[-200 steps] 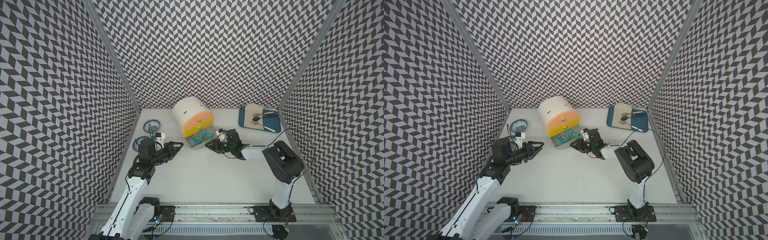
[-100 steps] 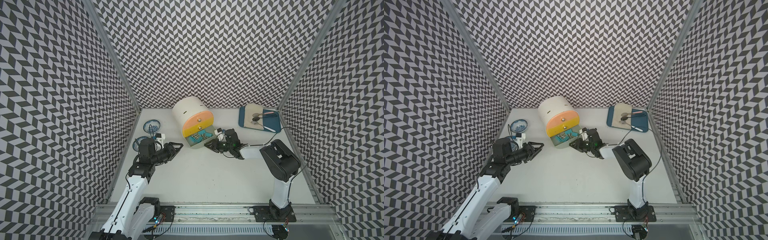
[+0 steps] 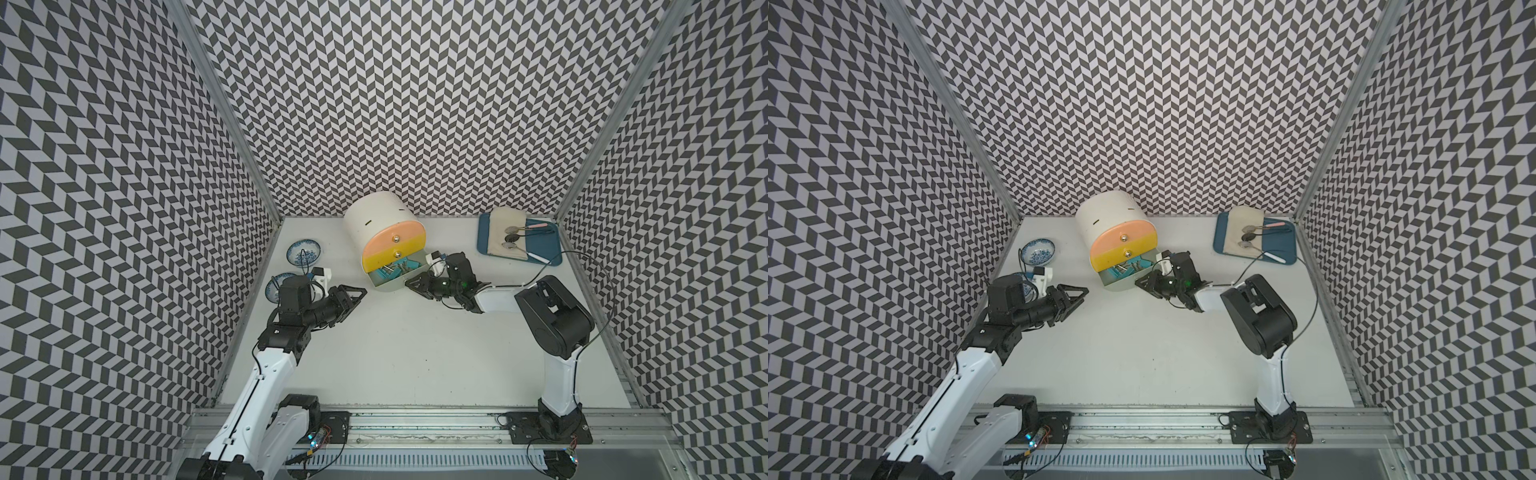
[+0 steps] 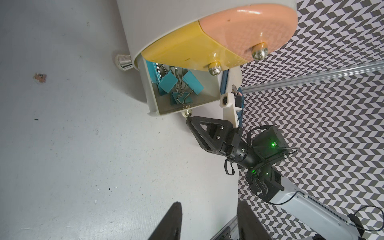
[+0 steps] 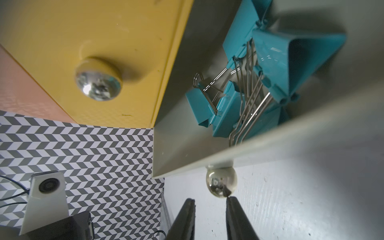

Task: Put the binder clips in the drawer according to color
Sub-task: Close the drawer in the storage box.

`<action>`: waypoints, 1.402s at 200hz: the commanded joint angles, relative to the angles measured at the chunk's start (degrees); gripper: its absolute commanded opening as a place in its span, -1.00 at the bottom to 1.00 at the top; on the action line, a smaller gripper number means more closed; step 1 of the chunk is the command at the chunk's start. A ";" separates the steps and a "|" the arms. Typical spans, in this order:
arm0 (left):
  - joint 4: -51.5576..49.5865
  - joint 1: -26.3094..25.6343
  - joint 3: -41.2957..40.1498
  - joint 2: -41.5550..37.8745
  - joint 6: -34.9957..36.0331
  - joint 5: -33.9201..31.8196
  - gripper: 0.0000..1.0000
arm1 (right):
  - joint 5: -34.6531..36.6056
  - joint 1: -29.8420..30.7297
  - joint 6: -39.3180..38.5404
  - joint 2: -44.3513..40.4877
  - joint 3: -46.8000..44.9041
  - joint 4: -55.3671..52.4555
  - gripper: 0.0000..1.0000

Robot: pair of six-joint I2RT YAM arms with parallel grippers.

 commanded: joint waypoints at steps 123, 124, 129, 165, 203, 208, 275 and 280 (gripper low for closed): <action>-1.11 1.20 1.34 0.01 1.61 0.48 -0.05 | 0.38 -1.92 6.83 6.17 6.46 9.75 -0.93; -1.11 1.20 1.30 0.01 1.59 0.44 -0.05 | 0.37 -1.93 6.83 6.17 6.47 9.80 -0.93; -1.11 1.20 1.21 0.10 1.62 0.44 -0.05 | 0.37 -1.93 7.19 6.34 6.55 10.13 -0.94; -1.02 1.33 1.25 0.27 1.53 0.47 -0.06 | 0.63 -2.11 8.79 7.81 7.97 11.46 -1.00; -1.29 1.55 1.22 0.04 1.42 0.40 -0.05 | 1.34 -2.19 11.93 9.65 9.71 14.00 -1.00; -1.37 1.59 1.19 0.01 1.42 0.36 -0.06 | 1.42 -2.16 12.21 9.96 10.09 14.12 -1.00; -2.15 1.90 1.03 -0.81 1.20 0.11 -0.06 | 2.03 -2.68 16.26 13.76 12.75 16.84 -1.00; -2.23 1.98 1.05 -0.86 1.14 0.13 -0.05 | 2.04 -2.68 16.38 13.94 12.89 16.89 -1.00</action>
